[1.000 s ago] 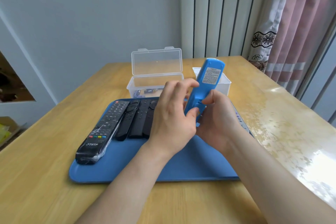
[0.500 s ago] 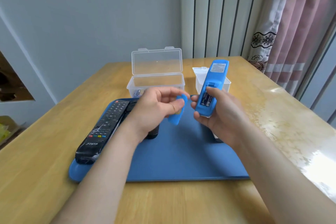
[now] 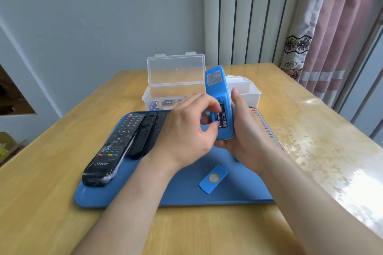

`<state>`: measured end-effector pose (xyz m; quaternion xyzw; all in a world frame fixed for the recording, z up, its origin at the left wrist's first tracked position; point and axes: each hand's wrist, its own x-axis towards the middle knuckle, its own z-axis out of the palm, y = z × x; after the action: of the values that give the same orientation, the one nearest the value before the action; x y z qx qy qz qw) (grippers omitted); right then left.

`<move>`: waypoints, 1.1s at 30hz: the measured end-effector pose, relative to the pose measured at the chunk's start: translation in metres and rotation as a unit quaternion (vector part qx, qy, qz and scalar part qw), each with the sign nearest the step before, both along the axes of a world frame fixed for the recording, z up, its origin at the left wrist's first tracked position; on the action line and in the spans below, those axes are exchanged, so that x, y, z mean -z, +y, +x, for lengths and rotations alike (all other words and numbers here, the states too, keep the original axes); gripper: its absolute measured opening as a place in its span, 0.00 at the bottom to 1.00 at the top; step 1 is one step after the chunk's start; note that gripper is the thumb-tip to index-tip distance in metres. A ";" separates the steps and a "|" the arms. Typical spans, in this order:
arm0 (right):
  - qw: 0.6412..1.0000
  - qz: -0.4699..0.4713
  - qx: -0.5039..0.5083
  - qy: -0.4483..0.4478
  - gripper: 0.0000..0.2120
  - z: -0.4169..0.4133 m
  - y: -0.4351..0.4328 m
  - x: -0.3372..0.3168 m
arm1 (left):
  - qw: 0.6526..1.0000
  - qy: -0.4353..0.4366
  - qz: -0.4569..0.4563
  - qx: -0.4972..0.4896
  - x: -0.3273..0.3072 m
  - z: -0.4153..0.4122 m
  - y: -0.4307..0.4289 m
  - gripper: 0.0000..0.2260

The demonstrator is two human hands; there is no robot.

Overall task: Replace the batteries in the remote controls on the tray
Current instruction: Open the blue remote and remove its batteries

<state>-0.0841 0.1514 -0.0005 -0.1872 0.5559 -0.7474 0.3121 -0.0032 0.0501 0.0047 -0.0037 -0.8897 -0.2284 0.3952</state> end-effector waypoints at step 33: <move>0.986 0.052 0.027 0.159 0.28 0.020 -0.001 -0.006 | 0.998 0.044 -0.021 -0.050 -0.002 -0.005 0.002 0.04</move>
<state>-0.0641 0.1507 0.0052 -0.2719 0.6412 -0.6866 0.2086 -0.0085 0.0522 0.0071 0.0227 -0.8750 -0.1892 0.4450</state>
